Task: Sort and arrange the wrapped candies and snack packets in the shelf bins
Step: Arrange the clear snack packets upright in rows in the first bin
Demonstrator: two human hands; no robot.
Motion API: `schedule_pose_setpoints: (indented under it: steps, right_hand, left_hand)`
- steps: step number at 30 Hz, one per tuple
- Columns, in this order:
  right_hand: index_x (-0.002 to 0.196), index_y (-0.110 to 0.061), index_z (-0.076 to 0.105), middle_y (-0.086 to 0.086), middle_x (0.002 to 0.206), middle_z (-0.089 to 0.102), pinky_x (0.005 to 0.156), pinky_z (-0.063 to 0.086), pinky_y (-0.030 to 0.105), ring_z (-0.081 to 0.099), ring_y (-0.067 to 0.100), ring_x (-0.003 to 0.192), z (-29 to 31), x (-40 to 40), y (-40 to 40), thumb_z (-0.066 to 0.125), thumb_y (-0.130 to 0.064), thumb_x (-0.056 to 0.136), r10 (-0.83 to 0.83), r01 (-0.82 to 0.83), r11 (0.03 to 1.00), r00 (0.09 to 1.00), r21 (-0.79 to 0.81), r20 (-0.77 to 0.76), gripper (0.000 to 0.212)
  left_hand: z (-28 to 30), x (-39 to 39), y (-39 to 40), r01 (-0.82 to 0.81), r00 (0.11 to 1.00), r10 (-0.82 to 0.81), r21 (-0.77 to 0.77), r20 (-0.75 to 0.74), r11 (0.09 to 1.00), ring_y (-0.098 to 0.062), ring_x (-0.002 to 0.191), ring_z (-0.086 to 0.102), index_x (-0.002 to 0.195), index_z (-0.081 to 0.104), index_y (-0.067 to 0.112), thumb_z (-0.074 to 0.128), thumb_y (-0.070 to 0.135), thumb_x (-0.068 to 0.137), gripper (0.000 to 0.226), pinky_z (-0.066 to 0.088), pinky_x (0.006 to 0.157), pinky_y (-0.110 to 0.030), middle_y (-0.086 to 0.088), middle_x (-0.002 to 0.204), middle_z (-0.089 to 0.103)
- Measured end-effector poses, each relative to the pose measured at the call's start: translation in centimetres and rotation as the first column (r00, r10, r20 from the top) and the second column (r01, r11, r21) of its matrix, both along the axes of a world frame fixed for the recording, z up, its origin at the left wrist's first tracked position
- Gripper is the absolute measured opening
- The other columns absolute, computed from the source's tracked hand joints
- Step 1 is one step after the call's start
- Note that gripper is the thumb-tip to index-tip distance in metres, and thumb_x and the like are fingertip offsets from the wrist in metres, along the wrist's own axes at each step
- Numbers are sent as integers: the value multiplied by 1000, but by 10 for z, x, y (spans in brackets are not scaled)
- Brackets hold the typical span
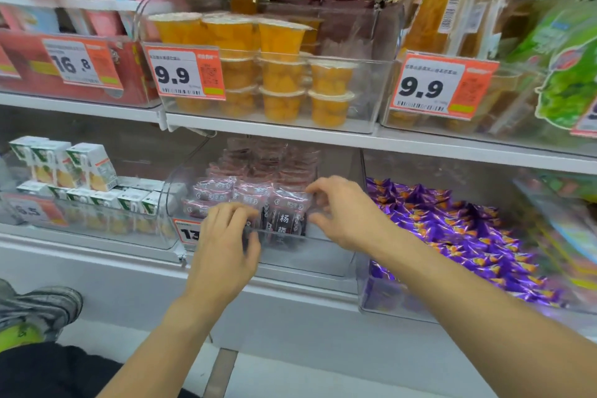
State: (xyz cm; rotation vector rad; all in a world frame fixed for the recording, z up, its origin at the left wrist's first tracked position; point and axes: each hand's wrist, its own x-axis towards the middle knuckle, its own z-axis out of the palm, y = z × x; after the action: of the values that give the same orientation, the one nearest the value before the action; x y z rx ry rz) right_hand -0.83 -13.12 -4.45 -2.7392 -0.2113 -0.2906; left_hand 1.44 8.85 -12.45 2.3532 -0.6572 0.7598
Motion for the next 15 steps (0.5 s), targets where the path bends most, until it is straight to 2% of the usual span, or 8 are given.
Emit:
schedule_pose_setpoints:
  steps: [3,5,8,10,13,15]
  right_hand:
    - [110,-17,65,-5,104,60,87,46,20,57,7,95,9,-54,-18,69,-13,88,138,-168,981,955,95,261,23]
    - [105,-16,65,-7,100,60,82,45,17,55,3,90,9,-90,-40,71,-14,89,147,-185,978,935,91,324,17]
    - [101,-18,67,-9,96,62,79,48,23,58,5,89,-4,-131,-90,72,-23,89,66,-99,991,948,92,310,14]
    - [100,-20,67,-11,94,63,78,49,26,61,6,89,-14,-153,-127,70,-32,89,-15,-6,997,959,73,283,17]
    - [103,-22,68,-11,97,64,83,48,28,61,10,93,-32,-179,-177,72,-36,81,-118,124,992,977,-21,179,26]
    - [102,-25,68,-13,98,64,84,51,34,60,12,94,-44,-190,-198,71,-37,79,-159,166,981,984,-96,75,26]
  left_hand:
    - [10,-13,-21,48,999,-47,-89,7,995,-19,103,49,109,59,14,59,8,85,25,44,89,-39,5,108,53]
    - [18,-27,-42,130,991,-128,-137,28,982,-18,99,51,108,59,15,54,13,86,23,45,86,-37,6,104,55]
    - [27,-56,-78,272,962,-263,-149,76,951,-17,94,56,105,62,12,53,13,89,19,47,84,-33,5,99,59]
    - [28,-76,-105,356,932,-347,-96,102,930,-21,91,58,102,64,10,55,10,89,16,47,81,-32,2,96,61]
    - [18,-98,-143,441,891,-449,104,71,891,-21,89,55,102,62,16,57,20,88,16,45,77,-31,3,96,59]
    - [6,-105,-163,421,897,-441,256,27,870,-20,85,54,98,60,21,65,29,82,18,42,72,-29,5,93,55]
